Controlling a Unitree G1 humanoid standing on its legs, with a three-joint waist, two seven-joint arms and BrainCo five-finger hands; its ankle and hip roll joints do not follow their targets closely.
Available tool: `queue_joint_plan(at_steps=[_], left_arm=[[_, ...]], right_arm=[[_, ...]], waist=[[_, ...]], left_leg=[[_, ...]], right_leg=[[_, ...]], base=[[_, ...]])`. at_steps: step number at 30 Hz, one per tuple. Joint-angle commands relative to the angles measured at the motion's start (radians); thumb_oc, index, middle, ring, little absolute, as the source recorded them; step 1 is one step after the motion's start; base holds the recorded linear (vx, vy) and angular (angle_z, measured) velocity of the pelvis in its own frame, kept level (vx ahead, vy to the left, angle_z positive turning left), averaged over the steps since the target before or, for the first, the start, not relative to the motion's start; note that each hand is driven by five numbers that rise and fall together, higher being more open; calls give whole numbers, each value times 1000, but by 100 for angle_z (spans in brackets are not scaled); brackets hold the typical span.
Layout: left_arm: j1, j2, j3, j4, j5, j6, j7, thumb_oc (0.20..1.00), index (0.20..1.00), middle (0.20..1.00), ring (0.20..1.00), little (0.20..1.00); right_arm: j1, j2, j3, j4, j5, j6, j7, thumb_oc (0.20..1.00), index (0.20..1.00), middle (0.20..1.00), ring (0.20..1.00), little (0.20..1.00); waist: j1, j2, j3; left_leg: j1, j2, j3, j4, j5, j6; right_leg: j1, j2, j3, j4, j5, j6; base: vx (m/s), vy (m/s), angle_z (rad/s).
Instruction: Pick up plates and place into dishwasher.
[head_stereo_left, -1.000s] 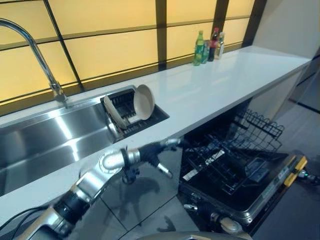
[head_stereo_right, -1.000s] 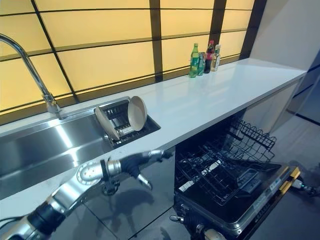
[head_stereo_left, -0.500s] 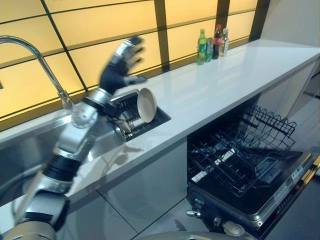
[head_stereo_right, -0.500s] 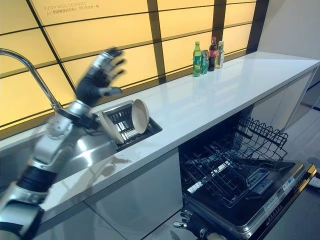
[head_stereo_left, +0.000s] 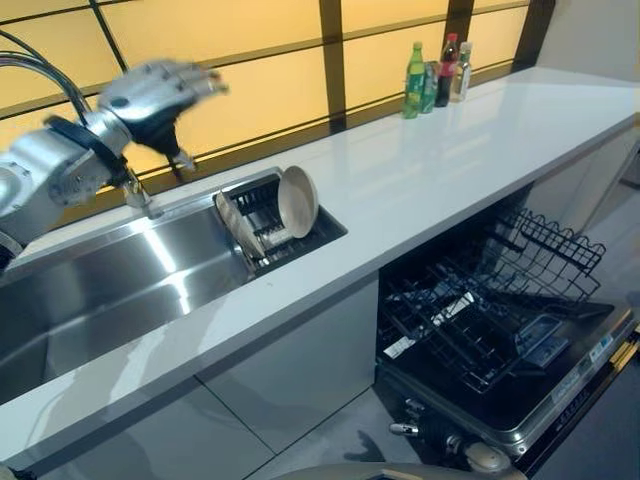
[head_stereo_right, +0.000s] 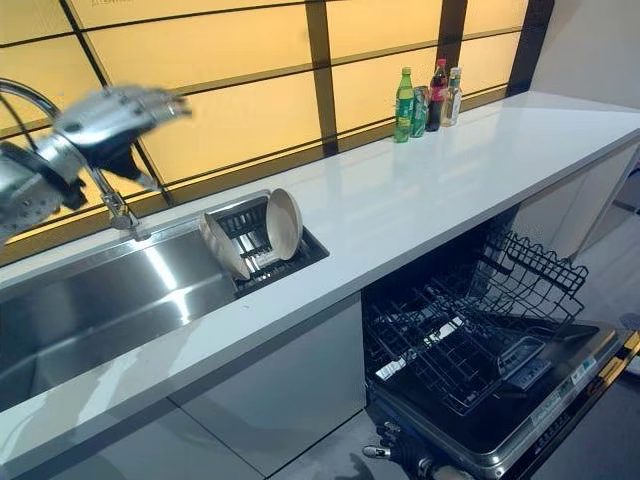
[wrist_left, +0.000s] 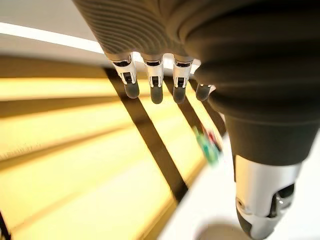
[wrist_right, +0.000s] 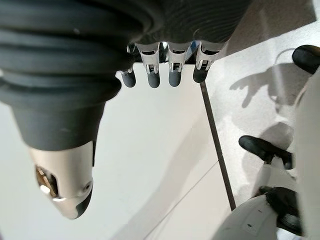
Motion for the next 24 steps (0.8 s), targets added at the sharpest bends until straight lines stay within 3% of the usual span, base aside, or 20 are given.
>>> queue_joint_plan(at_steps=[1, 5, 12, 23, 24], left_arm=[[-93, 5, 29, 125, 101, 3, -25, 1000, 1000, 1000, 1000, 1000], [-81, -34, 16, 193, 163, 5, -88, 1000, 1000, 1000, 1000, 1000], [-50, -88, 42, 269, 242, 31, -76, 1000, 1000, 1000, 1000, 1000], [-12, -172, 105, 414, 337, 100, 161, 1000, 1000, 1000, 1000, 1000], [-18, -175, 105, 424, 342, 107, 186, 1000, 1000, 1000, 1000, 1000]], right_arm=[[-27, -14, -7, -70, -7, -31, 18, 1000, 1000, 1000, 1000, 1000], [-23, -23, -12, -79, -13, -15, 17, 1000, 1000, 1000, 1000, 1000], [-11, -42, -24, -125, -14, 10, 9, 1000, 1000, 1000, 1000, 1000], [-38, -71, -51, -148, 14, -3, -11, 1000, 1000, 1000, 1000, 1000], [-42, -79, -56, -161, 56, -11, 23, 1000, 1000, 1000, 1000, 1000]], waist=[[-17, -16, 81], [-32, -22, 86], [-52, -33, 103], [-79, -55, 167], [-82, -58, 175]], left_leg=[[13, -63, 71, 13, -126, 30], [9, -65, 80, 13, -129, 32], [-4, -67, 87, 13, -128, 35], [-50, -70, 93, 13, -121, 38], [-56, -70, 93, 13, -121, 38]], right_leg=[[-4, -24, 32, 10, -90, 69], [-15, -22, 43, 10, -84, 73], [-38, -21, 58, 10, -75, 75], [-100, -20, 93, 12, -54, 75], [-108, -20, 95, 12, -51, 75]], base=[[52, 109, -3], [42, 105, -2], [3, 75, -8], [-49, 71, -9], [-78, 28, -10]])
